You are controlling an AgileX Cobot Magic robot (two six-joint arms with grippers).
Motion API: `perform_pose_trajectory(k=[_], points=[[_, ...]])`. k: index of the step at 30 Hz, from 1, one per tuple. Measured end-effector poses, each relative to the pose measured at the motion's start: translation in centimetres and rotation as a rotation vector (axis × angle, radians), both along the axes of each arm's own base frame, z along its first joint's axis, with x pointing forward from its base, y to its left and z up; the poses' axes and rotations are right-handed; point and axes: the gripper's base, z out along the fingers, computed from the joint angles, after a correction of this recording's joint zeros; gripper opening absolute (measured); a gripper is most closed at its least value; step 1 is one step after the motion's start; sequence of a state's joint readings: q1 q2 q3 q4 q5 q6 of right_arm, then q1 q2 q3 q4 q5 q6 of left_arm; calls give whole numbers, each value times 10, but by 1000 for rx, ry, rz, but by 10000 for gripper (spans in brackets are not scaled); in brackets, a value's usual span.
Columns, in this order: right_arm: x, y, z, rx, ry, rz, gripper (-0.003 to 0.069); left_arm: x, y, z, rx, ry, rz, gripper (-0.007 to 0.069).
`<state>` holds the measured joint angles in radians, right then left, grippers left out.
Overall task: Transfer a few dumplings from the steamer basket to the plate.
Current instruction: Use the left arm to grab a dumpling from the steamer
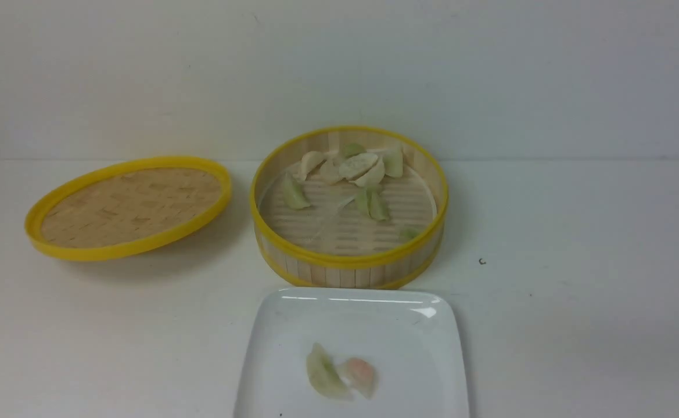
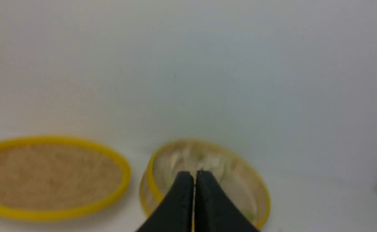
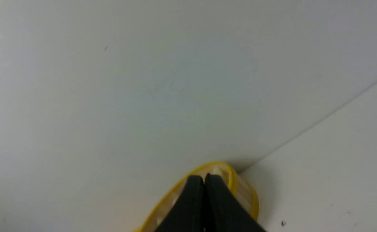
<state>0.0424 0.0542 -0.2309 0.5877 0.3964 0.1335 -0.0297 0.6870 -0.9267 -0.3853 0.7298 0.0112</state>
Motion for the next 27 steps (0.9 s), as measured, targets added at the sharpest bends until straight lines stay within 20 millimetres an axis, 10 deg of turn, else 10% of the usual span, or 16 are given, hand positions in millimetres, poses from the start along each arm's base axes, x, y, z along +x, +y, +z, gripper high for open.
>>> perform_pose_trajectory(k=[9,18,27], points=[[35,11,68,-430,496,240,-15,144,-28,-50,195,483,-268,-6],[63,9,75,-509,658,271,-15,242,-104,-89,375,577,-432,-6],[62,8,75,-478,672,258,-15,316,-135,-135,448,659,-469,-5]])
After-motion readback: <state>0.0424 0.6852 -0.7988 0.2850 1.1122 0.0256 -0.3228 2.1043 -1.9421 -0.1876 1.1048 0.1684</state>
